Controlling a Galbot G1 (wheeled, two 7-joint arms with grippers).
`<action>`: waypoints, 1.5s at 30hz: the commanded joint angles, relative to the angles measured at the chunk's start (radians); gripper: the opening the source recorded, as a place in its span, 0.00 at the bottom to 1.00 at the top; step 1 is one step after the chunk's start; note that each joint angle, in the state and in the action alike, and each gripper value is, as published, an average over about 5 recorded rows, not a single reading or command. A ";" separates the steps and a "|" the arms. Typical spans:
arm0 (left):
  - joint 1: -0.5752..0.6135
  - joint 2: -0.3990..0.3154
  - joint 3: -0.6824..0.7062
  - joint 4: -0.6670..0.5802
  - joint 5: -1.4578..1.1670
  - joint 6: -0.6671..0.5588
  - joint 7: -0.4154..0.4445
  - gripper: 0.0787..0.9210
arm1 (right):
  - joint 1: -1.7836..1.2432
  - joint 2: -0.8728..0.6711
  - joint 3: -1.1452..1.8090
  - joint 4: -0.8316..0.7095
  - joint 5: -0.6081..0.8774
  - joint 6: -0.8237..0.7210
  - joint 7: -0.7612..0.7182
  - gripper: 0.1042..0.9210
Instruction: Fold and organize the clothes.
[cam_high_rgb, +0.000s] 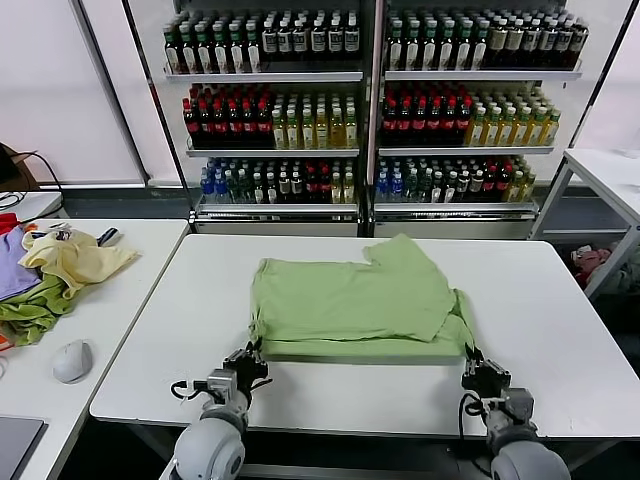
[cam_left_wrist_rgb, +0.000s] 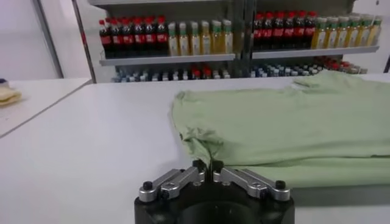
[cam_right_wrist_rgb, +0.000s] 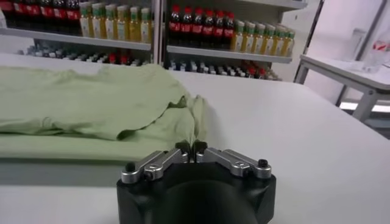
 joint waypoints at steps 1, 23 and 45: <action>0.221 0.009 -0.070 -0.175 0.079 0.014 0.011 0.04 | -0.217 0.026 0.043 0.171 -0.057 0.007 0.008 0.05; 0.126 0.098 -0.156 -0.230 0.017 0.062 0.024 0.51 | -0.004 -0.053 0.029 0.174 -0.007 -0.022 -0.009 0.66; -0.466 0.023 0.107 0.342 -0.090 0.058 -0.028 0.88 | 0.874 -0.086 -0.330 -0.625 0.115 -0.120 0.044 0.88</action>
